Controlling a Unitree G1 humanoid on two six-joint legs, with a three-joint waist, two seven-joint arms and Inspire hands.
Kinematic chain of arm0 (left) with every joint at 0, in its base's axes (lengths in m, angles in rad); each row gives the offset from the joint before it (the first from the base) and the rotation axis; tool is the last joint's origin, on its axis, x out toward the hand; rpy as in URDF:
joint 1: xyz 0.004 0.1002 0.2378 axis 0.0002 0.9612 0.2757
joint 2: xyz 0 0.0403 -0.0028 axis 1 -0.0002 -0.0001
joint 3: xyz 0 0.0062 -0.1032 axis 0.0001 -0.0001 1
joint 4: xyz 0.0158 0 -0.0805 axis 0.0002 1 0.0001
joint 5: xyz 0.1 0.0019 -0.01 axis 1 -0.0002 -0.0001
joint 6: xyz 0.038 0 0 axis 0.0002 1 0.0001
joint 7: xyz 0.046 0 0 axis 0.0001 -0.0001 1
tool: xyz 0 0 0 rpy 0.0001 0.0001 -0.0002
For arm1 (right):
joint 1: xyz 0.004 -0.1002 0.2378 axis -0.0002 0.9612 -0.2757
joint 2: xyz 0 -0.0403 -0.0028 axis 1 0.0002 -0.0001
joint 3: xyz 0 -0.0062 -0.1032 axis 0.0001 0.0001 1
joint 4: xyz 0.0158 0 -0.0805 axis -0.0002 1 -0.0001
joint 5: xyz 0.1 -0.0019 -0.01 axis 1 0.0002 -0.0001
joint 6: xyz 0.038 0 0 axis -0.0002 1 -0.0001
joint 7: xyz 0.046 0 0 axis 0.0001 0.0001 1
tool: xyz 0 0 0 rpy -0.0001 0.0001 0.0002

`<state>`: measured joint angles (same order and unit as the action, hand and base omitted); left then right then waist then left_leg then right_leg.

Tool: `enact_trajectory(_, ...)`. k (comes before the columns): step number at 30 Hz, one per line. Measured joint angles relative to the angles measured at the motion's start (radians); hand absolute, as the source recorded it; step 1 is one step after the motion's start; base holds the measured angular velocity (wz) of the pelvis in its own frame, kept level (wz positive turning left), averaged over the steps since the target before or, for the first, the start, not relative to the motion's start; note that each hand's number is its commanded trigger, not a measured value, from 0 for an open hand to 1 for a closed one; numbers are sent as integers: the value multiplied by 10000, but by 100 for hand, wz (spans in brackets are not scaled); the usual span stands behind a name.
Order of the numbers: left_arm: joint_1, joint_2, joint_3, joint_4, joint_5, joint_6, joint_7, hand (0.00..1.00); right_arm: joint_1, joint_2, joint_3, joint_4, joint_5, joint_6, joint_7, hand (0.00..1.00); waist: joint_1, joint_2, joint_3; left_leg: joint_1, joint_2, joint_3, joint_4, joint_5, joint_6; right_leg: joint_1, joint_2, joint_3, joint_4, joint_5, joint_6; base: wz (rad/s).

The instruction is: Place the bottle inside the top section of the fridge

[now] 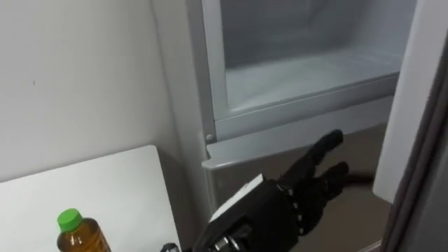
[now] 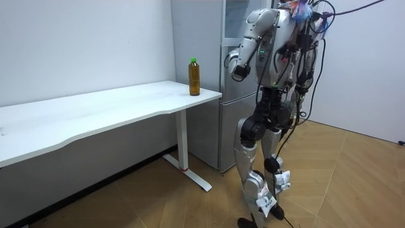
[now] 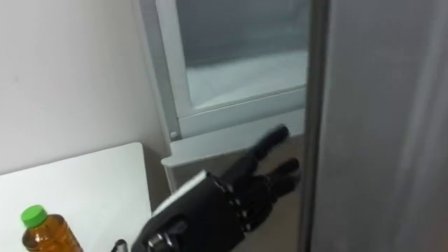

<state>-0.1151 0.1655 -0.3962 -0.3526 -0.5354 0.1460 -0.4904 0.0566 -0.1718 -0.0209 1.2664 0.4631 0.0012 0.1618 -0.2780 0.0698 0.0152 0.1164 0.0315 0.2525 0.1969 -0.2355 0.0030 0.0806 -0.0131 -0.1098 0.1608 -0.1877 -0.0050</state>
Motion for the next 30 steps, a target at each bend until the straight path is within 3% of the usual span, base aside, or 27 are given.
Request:
enact_trajectory(7, -205, 43, -7, -3, 64, 67, -66, 0, 41, -10, -2, -228, 1, 2, 183, 0, -269, 38, -20, 11, 88, 471, 2, 0, -1, -220, 74, 321, 68, 24, -39, -18)
enact_trajectory(17, -351, 41, -10, -2, 64, 67, -68, 0, 33, -29, -12, -245, 2, 0, 258, 0, -368, 46, -25, 25, 123, 612, 5, 0, -1, -297, 136, 532, 77, 46, -75, -7)
enact_trajectory(23, -413, 34, -29, -1, 62, 69, -103, 0, 31, -78, 2, -240, 5, 11, 232, 0, -428, 117, -60, 24, 143, 853, 9, 0, -1, -481, 180, 889, 123, 78, -92, -21)
enact_trajectory(25, -413, 34, -28, -1, 57, 69, -137, 0, 33, -112, 6, -210, 36, 10, 189, 0, -433, 126, -66, 33, 175, 1203, 9, 0, -1, -584, 219, 1108, 165, 85, -94, -26)
enact_trajectory(30, -413, 36, -71, 137, -2, 67, -136, 0, 189, -226, 8, -157, 81, 29, 66, 0, -511, 88, -35, 203, 267, 1519, -80, -5, -9, -631, 332, 1373, 272, 105, -125, -22)
